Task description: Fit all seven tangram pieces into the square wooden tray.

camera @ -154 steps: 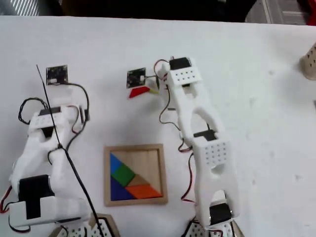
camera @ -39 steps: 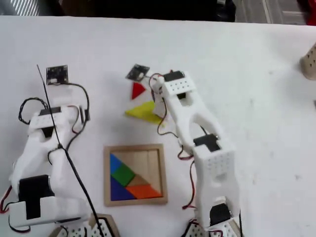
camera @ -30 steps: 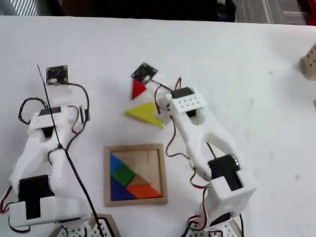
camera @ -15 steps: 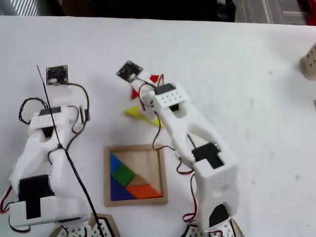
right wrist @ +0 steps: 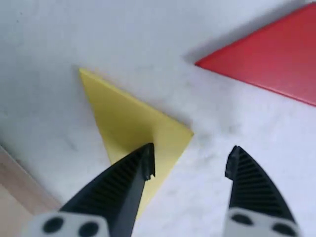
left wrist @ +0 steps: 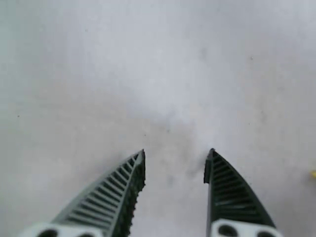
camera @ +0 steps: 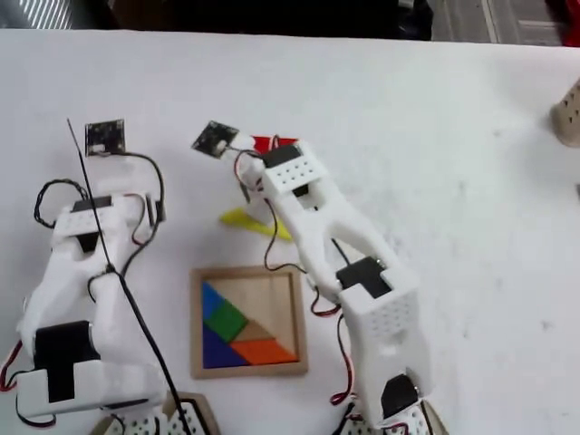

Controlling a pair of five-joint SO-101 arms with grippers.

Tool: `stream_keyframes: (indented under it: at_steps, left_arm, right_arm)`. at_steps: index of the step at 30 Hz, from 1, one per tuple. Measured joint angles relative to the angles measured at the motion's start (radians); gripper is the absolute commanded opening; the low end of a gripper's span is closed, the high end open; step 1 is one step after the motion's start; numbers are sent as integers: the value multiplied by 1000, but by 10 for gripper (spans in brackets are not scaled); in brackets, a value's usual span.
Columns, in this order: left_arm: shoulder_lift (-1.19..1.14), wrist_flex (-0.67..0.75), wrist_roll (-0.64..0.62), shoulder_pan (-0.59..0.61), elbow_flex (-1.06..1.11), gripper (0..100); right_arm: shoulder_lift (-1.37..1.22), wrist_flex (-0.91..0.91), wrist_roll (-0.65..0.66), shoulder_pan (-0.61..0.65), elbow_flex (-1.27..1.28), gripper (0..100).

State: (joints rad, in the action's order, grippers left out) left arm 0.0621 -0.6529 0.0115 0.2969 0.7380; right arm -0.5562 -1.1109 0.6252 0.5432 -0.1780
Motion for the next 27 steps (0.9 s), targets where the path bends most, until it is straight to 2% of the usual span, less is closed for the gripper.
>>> stream_keyframes:
  at_steps: [8, 15, 27]
  left_arm:
    - [0, 0, 0, 0, 0, 203]
    - [0, 0, 0, 0, 0, 203]
    - [0, 0, 0, 0, 0, 203]
  right_arm:
    - [41, -84, 9, 11, 2, 241]
    - [61, -84, 89, 71, 66, 241]
    - [41, -48, 106, 75, 83, 241]
